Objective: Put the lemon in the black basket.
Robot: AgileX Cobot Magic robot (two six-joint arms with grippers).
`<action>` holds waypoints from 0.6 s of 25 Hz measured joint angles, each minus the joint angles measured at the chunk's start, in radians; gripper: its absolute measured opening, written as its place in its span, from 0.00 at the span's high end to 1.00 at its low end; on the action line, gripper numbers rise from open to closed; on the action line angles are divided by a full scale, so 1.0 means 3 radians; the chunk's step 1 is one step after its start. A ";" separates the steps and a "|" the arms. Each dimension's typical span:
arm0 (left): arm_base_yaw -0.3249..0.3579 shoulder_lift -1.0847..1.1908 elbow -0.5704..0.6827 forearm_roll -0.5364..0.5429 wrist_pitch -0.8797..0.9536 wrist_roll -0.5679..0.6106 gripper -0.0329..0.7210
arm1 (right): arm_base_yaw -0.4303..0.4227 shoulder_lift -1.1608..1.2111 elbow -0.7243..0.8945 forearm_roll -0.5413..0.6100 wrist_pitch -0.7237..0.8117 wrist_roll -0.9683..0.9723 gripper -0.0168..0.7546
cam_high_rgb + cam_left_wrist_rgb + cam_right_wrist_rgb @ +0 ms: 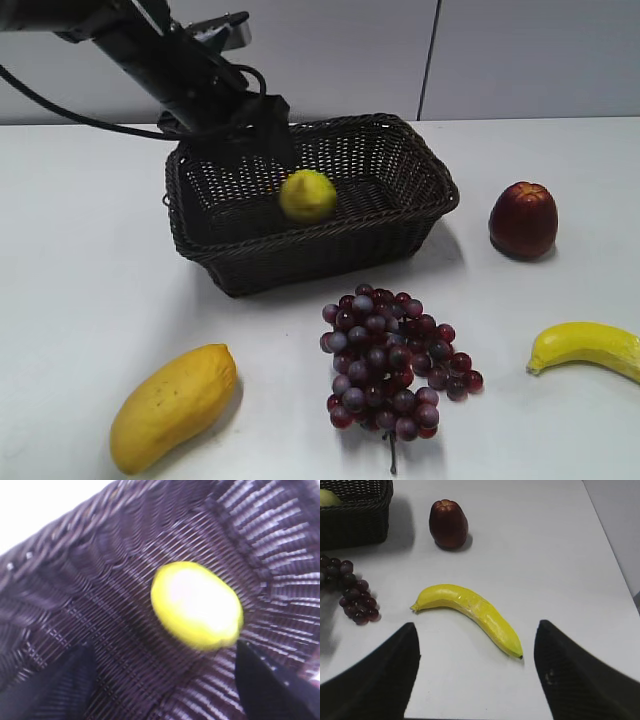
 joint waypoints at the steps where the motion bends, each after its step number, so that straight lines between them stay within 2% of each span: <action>1: 0.0000 -0.0082 -0.0076 0.0040 0.0133 -0.0003 0.07 | 0.0000 0.0000 0.0000 0.0000 0.0000 0.0000 0.22; 5: 0.0008 -0.0477 -0.0393 0.0344 0.0812 -0.0170 0.08 | 0.0000 0.0000 0.0000 0.0000 0.0000 0.0000 0.22; 8: 0.0008 -0.0864 -0.0462 0.0784 0.0995 -0.0443 0.09 | 0.0000 0.0000 0.0000 0.0000 0.0000 0.0000 0.22; 11: 0.0015 -0.1269 -0.0347 0.1140 0.1024 -0.0659 0.11 | 0.0000 0.0000 0.0000 0.0000 0.0000 0.0000 0.22; 15: 0.0019 -0.1890 0.0048 0.1258 0.1035 -0.0783 0.14 | 0.0000 0.0000 0.0000 0.0000 0.0000 0.0000 0.22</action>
